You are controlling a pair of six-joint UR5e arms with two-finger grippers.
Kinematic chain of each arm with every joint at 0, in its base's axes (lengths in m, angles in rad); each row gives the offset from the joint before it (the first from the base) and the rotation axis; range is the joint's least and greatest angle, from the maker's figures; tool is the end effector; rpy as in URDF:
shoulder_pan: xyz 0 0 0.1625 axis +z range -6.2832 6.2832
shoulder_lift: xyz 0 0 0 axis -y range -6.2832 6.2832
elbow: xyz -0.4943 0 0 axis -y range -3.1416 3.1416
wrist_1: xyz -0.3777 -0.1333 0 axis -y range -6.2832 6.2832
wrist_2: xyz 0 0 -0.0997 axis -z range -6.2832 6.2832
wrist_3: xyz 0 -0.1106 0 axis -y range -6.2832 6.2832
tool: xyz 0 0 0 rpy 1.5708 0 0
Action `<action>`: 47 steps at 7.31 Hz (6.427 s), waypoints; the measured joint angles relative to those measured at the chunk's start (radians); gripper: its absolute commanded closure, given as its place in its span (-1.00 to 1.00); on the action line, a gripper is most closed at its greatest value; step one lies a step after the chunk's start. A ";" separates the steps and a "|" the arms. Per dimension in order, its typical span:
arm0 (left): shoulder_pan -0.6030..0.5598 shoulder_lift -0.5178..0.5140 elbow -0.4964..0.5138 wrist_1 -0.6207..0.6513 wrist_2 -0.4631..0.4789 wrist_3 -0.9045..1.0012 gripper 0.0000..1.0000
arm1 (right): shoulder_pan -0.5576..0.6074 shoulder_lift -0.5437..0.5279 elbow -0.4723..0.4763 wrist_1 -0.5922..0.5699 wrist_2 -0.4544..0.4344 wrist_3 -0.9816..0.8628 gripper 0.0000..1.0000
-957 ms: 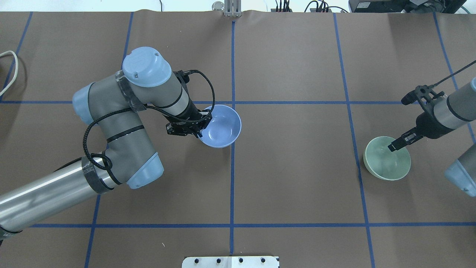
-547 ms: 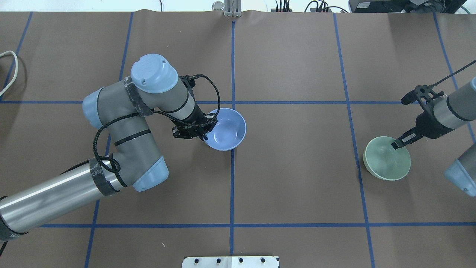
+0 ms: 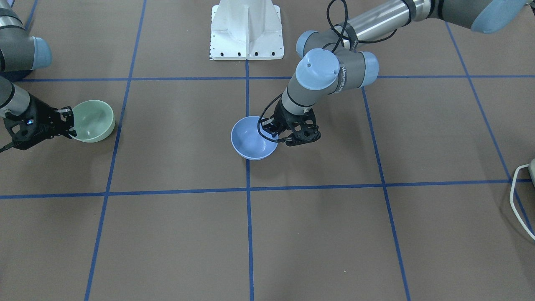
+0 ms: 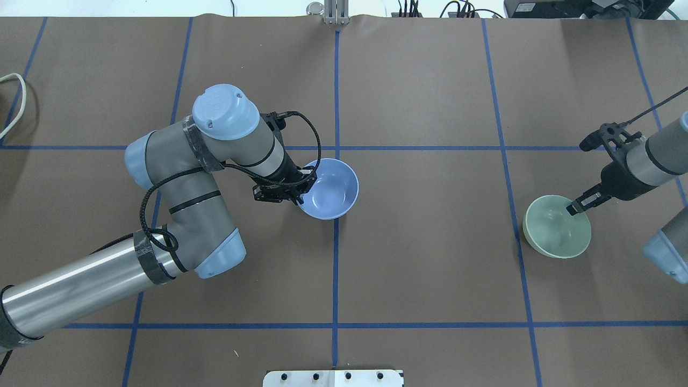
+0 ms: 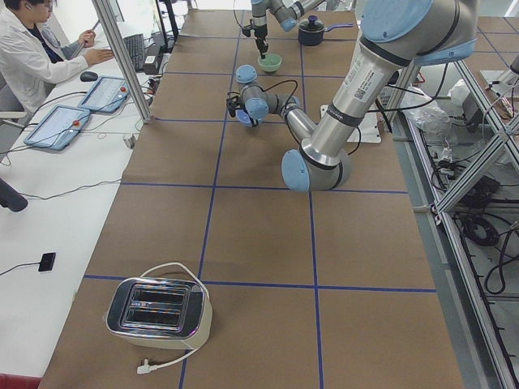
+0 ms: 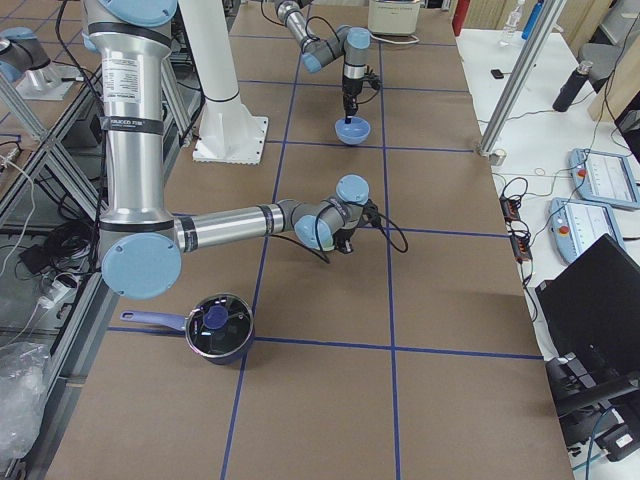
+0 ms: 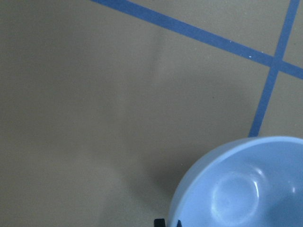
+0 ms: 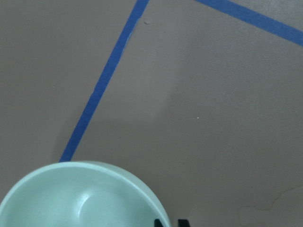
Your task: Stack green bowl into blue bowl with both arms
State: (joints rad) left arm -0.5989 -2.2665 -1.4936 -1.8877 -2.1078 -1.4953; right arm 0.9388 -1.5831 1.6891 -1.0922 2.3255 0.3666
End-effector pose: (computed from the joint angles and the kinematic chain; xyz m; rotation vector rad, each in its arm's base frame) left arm 0.5846 -0.4919 0.2991 -0.1670 1.0246 -0.2247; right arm -0.2472 -0.4351 0.6290 0.1386 -0.9166 -0.4667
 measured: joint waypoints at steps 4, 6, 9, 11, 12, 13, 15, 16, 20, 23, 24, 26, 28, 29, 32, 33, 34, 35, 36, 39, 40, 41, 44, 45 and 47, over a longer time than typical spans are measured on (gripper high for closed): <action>-0.007 0.000 -0.013 -0.029 0.002 0.004 -0.95 | 0.000 0.007 0.003 0.000 0.001 0.042 0.75; -0.064 0.002 -0.036 -0.026 -0.019 0.015 -0.95 | 0.002 0.031 0.010 -0.006 0.013 0.055 0.76; -0.185 0.033 -0.043 -0.021 -0.111 0.116 -0.95 | 0.051 0.086 0.017 -0.050 0.075 0.061 0.76; -0.263 0.079 -0.043 -0.008 -0.164 0.237 -0.95 | 0.104 0.208 0.044 -0.219 0.137 0.081 0.76; -0.314 0.108 -0.044 0.000 -0.202 0.322 -0.95 | 0.105 0.289 0.060 -0.316 0.140 0.127 0.76; -0.361 0.141 -0.046 0.006 -0.224 0.418 -0.95 | 0.084 0.368 0.068 -0.379 0.126 0.203 0.76; -0.441 0.203 -0.049 0.044 -0.236 0.633 -0.95 | -0.017 0.483 0.068 -0.414 0.045 0.382 0.76; -0.476 0.230 -0.050 0.067 -0.236 0.736 -0.95 | -0.085 0.538 0.063 -0.417 -0.015 0.476 0.75; -0.532 0.322 -0.049 0.081 -0.212 0.963 -0.95 | -0.290 0.691 0.008 -0.402 -0.224 0.685 0.75; -0.533 0.330 -0.045 0.081 -0.204 0.975 -0.95 | -0.338 0.711 -0.083 -0.277 -0.287 0.736 0.75; -0.532 0.331 -0.044 0.081 -0.199 0.975 -0.95 | -0.341 0.712 -0.100 -0.254 -0.293 0.744 0.75; -0.528 0.333 -0.040 0.079 -0.177 0.975 -0.95 | -0.342 0.712 -0.112 -0.246 -0.297 0.741 0.76; -0.527 0.334 -0.038 0.078 -0.171 0.975 -0.95 | -0.342 0.712 -0.113 -0.250 -0.308 0.737 0.76; -0.527 0.334 -0.037 0.078 -0.171 0.975 -0.95 | -0.342 0.712 -0.114 -0.253 -0.318 0.737 0.76; -0.526 0.334 -0.037 0.078 -0.172 0.974 -0.95 | -0.342 0.715 -0.129 -0.259 -0.349 0.737 0.75; -0.526 0.334 -0.037 0.077 -0.172 0.973 -0.95 | -0.342 0.718 -0.132 -0.259 -0.353 0.737 0.75; -0.526 0.334 -0.037 0.077 -0.172 0.973 -0.95 | -0.342 0.721 -0.133 -0.259 -0.354 0.738 0.74; -0.525 0.334 -0.037 0.076 -0.172 0.972 -0.95 | -0.343 0.723 -0.133 -0.259 -0.354 0.740 0.74; -0.525 0.334 -0.037 0.076 -0.172 0.972 -0.95 | -0.344 0.723 -0.134 -0.259 -0.353 0.741 0.74; -0.524 0.334 -0.038 0.077 -0.172 0.971 -0.95 | -0.349 0.725 -0.134 -0.259 -0.353 0.747 0.27; -0.524 0.334 -0.039 0.077 -0.172 0.970 -0.95 | -0.350 0.725 -0.134 -0.259 -0.353 0.748 -0.54; -0.524 0.334 -0.040 0.076 -0.172 0.968 -0.95 | -0.350 0.725 -0.134 -0.258 -0.354 0.747 -0.98; -0.525 0.334 -0.041 0.076 -0.172 0.965 -0.95 | -0.344 0.721 -0.130 -0.255 -0.352 0.738 -0.99; -0.525 0.334 -0.042 0.076 -0.172 0.964 -0.95 | -0.325 0.721 -0.123 -0.249 -0.344 0.738 -0.99; -0.525 0.333 -0.043 0.076 -0.172 0.960 -0.95 | -0.259 0.714 -0.112 -0.201 -0.318 0.740 -1.00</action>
State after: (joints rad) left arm -1.1242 -1.9331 -1.5370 -1.8116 -2.2799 -0.5356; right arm 0.6803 -0.8688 1.5771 -1.2934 2.0073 1.1071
